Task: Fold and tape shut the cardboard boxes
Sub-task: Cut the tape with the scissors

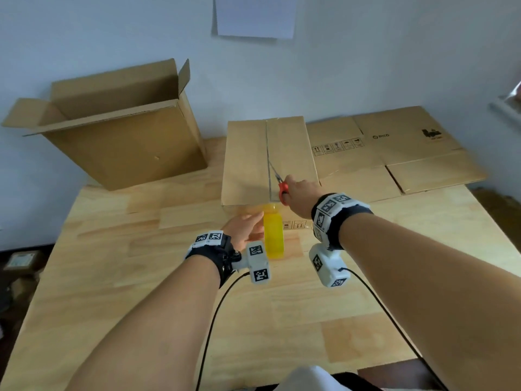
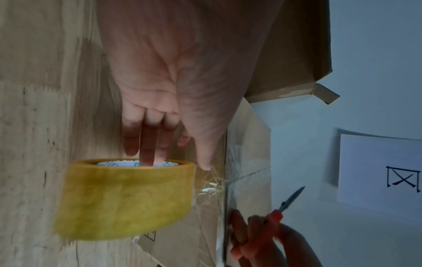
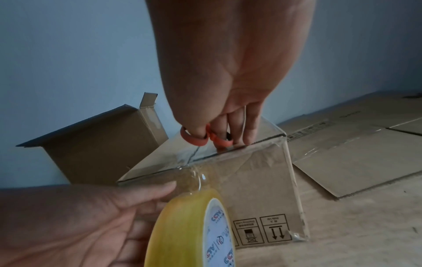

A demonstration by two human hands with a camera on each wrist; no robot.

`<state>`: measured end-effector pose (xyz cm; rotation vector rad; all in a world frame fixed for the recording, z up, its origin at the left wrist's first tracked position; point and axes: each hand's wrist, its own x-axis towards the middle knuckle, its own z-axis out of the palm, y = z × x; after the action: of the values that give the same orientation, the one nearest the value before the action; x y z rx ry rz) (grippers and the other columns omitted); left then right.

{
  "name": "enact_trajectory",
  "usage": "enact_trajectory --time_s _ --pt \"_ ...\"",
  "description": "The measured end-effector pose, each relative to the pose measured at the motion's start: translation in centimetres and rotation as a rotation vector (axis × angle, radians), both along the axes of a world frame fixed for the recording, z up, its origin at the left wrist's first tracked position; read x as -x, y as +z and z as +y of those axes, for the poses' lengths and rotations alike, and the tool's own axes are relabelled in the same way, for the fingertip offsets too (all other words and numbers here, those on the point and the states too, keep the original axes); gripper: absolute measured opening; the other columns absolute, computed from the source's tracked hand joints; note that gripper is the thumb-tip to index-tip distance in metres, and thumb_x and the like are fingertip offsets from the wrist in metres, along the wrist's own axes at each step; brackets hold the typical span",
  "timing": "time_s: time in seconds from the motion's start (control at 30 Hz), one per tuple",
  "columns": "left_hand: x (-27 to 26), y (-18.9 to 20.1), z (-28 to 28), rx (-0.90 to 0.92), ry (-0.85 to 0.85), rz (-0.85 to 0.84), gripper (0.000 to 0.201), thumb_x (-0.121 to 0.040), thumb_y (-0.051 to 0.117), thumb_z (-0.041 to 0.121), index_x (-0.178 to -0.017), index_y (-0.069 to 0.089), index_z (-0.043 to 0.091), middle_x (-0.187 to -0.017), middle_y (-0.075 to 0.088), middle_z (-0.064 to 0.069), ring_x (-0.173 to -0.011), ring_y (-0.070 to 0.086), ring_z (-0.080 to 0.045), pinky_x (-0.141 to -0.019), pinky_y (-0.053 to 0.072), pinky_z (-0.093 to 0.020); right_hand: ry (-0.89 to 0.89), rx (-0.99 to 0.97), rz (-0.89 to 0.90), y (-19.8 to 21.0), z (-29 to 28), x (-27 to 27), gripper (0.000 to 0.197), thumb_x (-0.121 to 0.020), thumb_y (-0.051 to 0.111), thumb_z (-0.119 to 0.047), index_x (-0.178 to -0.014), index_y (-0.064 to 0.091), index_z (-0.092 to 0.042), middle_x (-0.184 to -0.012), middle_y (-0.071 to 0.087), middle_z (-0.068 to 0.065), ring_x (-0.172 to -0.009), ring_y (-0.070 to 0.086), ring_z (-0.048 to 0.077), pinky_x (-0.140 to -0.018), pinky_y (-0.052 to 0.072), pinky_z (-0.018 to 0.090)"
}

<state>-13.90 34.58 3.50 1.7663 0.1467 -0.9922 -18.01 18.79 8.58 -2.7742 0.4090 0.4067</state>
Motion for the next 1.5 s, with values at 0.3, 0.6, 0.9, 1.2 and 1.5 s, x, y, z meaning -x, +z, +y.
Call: enact_trajectory --time_s 0.3,0.6,0.9,1.2,1.5 --pt "0.3 -0.9 -0.9 0.003 -0.089 0.0 0.03 -0.093 0.06 0.03 -0.11 0.059 0.005 -0.107 0.064 -0.008 -0.089 0.063 -0.019 -0.071 0.053 -0.023 0.006 -0.047 0.009 -0.4 -0.3 0.2 0.026 -0.101 0.034 -0.024 -0.12 0.039 -0.008 -0.085 0.055 0.007 -0.074 0.056 0.025 -0.064 0.048 0.034" --pt "0.1 0.3 -1.5 -0.211 -0.21 -0.163 0.04 -0.091 0.057 0.044 -0.109 0.059 0.009 -0.107 0.063 -0.009 -0.083 0.06 -0.017 -0.066 0.048 -0.022 0.049 -0.04 0.028 0.4 -0.4 0.6 0.025 -0.1 0.035 -0.022 -0.121 0.038 -0.008 -0.09 0.057 0.01 -0.075 0.054 0.024 -0.064 0.045 0.033" --pt "-0.5 0.3 -1.5 -0.273 -0.379 -0.167 0.054 -0.095 0.049 0.046 -0.14 0.041 0.015 -0.134 0.051 -0.001 -0.108 0.051 -0.013 -0.085 0.038 -0.024 0.089 -0.01 0.049 0.1 -0.9 0.5 0.025 -0.1 0.036 -0.021 -0.122 0.037 -0.009 -0.084 0.054 0.007 -0.073 0.055 0.024 -0.062 0.047 0.033" --pt "-0.9 -1.0 -1.8 -0.299 -0.425 -0.245 0.04 -0.096 0.051 0.04 -0.13 0.052 0.019 -0.13 0.055 0.0 -0.076 0.049 -0.005 -0.044 0.038 -0.002 0.106 0.021 0.057 0.4 -1.0 0.5 0.027 -0.099 0.038 -0.018 -0.124 0.037 -0.008 -0.092 0.057 0.01 -0.076 0.054 0.025 -0.062 0.044 0.033" --pt "-1.2 -1.8 -1.8 -0.246 -0.358 -0.219 0.038 -0.096 0.052 0.037 -0.131 0.052 0.02 -0.128 0.054 0.004 -0.112 0.052 -0.015 -0.071 0.041 -0.015 0.095 0.0 0.044 -0.1 -1.0 0.5 0.027 -0.099 0.038 -0.019 -0.124 0.035 -0.011 -0.088 0.058 0.008 -0.077 0.059 0.025 -0.065 0.052 0.035"
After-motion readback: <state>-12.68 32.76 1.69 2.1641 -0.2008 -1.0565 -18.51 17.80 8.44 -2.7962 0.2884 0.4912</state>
